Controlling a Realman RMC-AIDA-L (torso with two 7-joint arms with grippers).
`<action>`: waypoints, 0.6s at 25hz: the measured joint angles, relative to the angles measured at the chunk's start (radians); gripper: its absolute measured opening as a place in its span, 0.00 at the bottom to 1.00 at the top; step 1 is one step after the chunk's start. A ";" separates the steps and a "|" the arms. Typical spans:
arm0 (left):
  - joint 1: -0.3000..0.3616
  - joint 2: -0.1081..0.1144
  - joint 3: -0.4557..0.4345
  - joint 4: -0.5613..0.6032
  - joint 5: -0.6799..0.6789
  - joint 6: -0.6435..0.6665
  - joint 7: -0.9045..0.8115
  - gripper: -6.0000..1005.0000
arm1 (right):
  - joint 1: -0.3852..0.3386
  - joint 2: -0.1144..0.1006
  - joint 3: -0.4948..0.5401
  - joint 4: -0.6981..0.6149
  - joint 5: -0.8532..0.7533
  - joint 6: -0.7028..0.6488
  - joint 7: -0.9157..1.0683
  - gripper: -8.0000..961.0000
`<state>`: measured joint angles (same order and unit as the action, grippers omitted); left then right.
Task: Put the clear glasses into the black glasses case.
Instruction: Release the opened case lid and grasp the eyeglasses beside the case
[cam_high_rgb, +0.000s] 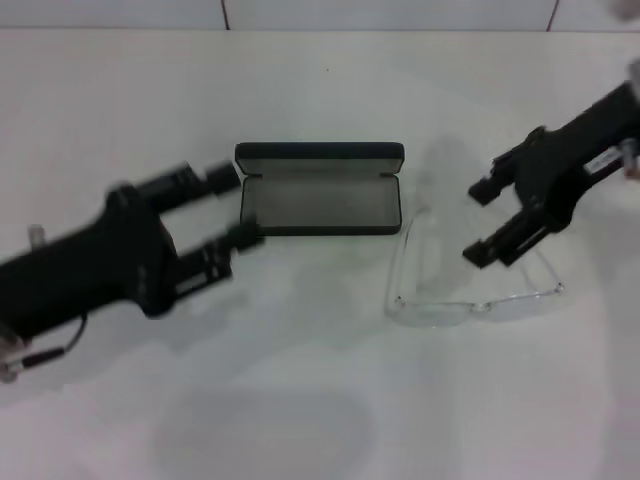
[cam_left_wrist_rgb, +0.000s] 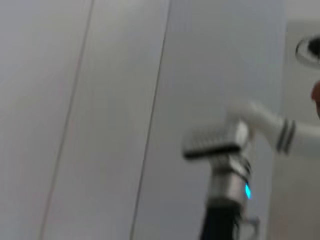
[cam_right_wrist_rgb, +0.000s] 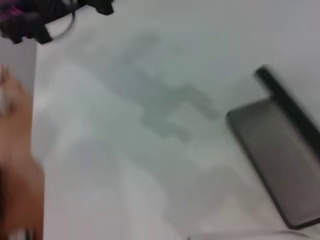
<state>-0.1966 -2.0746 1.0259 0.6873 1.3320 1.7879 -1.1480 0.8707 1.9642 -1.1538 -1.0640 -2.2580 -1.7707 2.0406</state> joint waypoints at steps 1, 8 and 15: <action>0.001 0.001 0.000 -0.017 0.021 0.001 0.003 0.60 | 0.022 0.016 -0.002 -0.002 -0.045 -0.011 0.000 0.91; 0.010 0.005 -0.002 -0.073 0.060 0.003 0.045 0.60 | 0.125 0.056 -0.166 0.007 -0.166 -0.044 -0.005 0.91; 0.015 0.006 -0.002 -0.078 0.071 0.004 0.056 0.60 | 0.139 0.060 -0.315 0.001 -0.168 0.010 0.000 0.90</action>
<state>-0.1815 -2.0685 1.0241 0.6092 1.4029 1.7915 -1.0918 1.0092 2.0241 -1.4685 -1.0625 -2.4263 -1.7608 2.0406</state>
